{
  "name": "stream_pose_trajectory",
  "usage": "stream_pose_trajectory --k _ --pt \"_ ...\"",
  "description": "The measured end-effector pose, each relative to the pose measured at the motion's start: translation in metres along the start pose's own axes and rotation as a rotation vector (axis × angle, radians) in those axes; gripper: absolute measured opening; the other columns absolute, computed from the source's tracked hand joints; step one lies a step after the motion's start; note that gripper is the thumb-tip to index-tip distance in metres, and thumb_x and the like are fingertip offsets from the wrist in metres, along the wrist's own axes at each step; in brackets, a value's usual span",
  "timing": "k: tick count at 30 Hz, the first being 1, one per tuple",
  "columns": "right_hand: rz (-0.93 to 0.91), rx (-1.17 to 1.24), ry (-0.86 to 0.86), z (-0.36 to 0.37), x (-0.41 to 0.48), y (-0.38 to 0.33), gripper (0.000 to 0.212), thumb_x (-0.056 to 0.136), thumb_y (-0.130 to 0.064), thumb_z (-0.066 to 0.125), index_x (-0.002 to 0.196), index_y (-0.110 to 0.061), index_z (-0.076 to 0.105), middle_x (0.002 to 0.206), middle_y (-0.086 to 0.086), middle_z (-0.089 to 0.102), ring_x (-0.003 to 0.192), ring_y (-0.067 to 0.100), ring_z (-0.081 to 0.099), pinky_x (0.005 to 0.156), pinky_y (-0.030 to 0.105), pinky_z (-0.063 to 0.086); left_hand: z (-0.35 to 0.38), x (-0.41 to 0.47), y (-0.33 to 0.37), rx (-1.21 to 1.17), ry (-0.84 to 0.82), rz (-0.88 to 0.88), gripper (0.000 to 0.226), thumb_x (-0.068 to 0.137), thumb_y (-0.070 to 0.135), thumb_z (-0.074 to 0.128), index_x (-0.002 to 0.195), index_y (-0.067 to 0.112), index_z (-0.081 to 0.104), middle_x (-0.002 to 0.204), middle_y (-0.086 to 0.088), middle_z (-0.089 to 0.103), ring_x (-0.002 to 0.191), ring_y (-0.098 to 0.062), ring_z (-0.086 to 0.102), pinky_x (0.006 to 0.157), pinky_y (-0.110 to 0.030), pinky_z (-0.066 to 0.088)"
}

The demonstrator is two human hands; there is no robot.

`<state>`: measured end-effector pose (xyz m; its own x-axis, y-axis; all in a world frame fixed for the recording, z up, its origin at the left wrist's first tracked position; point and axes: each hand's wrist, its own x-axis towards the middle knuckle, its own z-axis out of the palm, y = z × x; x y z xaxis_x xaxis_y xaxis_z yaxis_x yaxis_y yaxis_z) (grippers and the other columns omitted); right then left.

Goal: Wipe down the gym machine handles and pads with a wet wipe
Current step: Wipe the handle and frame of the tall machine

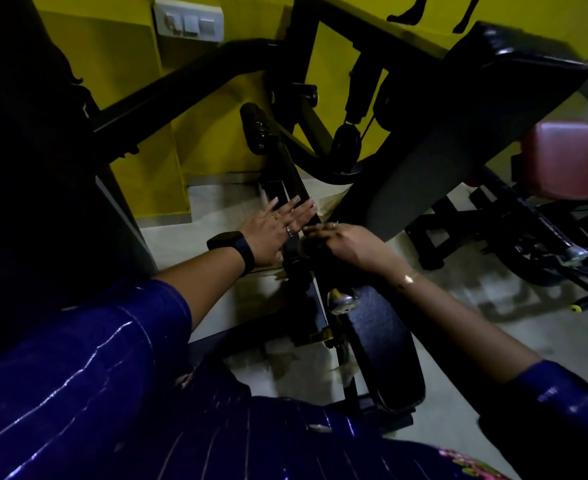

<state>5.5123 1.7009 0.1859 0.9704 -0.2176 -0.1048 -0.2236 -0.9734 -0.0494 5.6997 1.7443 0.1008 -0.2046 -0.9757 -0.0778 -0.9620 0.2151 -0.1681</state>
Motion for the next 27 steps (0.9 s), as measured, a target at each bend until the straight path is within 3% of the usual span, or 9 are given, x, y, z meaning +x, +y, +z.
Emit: stream_pose_trajectory --k 2,5,9,13,15,17,20,24,27 --pt "0.082 -0.002 -0.003 0.003 0.009 0.006 0.055 0.088 -0.040 0.033 0.118 -0.009 0.067 0.129 0.010 0.062 0.113 0.027 0.063 0.080 0.044 0.056 -0.003 0.000 -0.001 -0.041 0.007 -0.008 0.096 0.089 0.022 0.049 0.144 0.020 -0.029 0.156 0.001 -0.030 0.150 -0.022 -0.014 0.120 -0.042 -0.005" --pt "0.075 0.040 -0.032 0.007 0.005 0.003 0.034 0.091 -0.024 0.050 0.116 -0.009 0.068 0.124 0.008 0.065 0.109 0.024 0.065 0.081 0.043 0.056 -0.002 0.000 -0.006 -0.059 0.005 -0.033 0.095 0.089 0.017 0.047 0.140 0.021 -0.032 0.160 -0.002 -0.023 0.149 -0.021 -0.015 0.120 -0.042 -0.006" --pt "0.037 0.043 -0.087 0.003 -0.023 0.002 0.038 0.100 -0.017 0.047 0.138 -0.018 0.052 0.144 -0.003 0.049 0.126 0.010 0.051 0.096 0.013 0.034 0.004 0.000 -0.015 -0.054 0.009 -0.060 0.093 0.087 0.015 0.044 0.139 0.023 -0.033 0.161 -0.002 -0.023 0.150 -0.021 -0.015 0.120 -0.043 -0.004" --pt "0.029 0.095 -0.084 -0.004 -0.007 0.012 0.035 0.100 -0.021 0.048 0.133 -0.015 0.057 0.144 0.002 0.048 0.133 0.014 0.045 0.099 0.005 0.023 0.007 0.002 -0.019 -0.062 0.006 -0.064 0.094 0.087 0.014 0.044 0.141 0.022 -0.032 0.161 -0.001 -0.022 0.150 -0.020 -0.014 0.119 -0.042 -0.006" --pt "0.038 0.053 -0.075 -0.003 0.011 0.022 0.040 0.099 -0.034 0.041 0.131 -0.018 0.059 0.143 0.001 0.049 0.133 0.014 0.045 0.101 0.012 0.030 0.004 0.004 -0.020 -0.073 0.006 -0.071 0.094 0.087 0.013 0.045 0.147 0.021 -0.027 0.161 0.000 -0.021 0.150 -0.019 -0.014 0.119 -0.042 -0.007" --pt "0.043 0.072 -0.049 0.002 0.026 0.033 0.058 0.092 -0.046 0.028 0.129 -0.015 0.061 0.141 0.004 0.052 0.130 0.015 0.048 0.104 0.027 0.040 -0.001 0.007 -0.022 -0.086 -0.005 -0.078 0.093 0.087 0.013 0.046 0.151 0.021 -0.021 0.161 0.000 -0.020 0.150 -0.019 -0.013 0.119 -0.042 -0.007" --pt "0.063 0.176 -0.055 0.006 0.033 0.045 0.059 0.089 -0.049 0.029 0.127 -0.018 0.063 0.138 0.000 0.056 0.125 0.005 0.051 0.104 0.033 0.043 -0.008 0.013 -0.029 -0.106 -0.020 -0.100 0.091 0.089 0.016 0.046 0.152 0.020 -0.018 0.162 -0.001 -0.019 0.150 -0.020 -0.012 0.120 -0.043 -0.005" --pt "-0.016 0.093 -0.027 0.000 0.012 0.040 0.048 0.091 -0.044 0.042 0.124 -0.019 0.065 0.125 -0.001 0.065 0.102 -0.005 0.058 0.087 0.013 0.044 -0.004 0.021 -0.042 -0.079 -0.028 -0.070 0.081 0.095 0.023 0.040 0.153 0.022 -0.016 0.162 0.000 -0.018 0.150 -0.021 -0.011 0.119 -0.045 -0.005" --pt "-0.024 0.168 -0.113 0.003 0.005 0.046 0.034 0.099 -0.029 0.051 0.132 -0.024 0.058 0.139 -0.014 0.048 0.121 -0.015 0.036 0.092 -0.005 0.025 0.007 0.029 -0.058 -0.050 0.016 -0.016 0.064 0.102 0.034 0.023 0.150 0.028 -0.017 0.159 0.005 -0.019 0.150 -0.019 -0.008 0.118 -0.047 -0.009"
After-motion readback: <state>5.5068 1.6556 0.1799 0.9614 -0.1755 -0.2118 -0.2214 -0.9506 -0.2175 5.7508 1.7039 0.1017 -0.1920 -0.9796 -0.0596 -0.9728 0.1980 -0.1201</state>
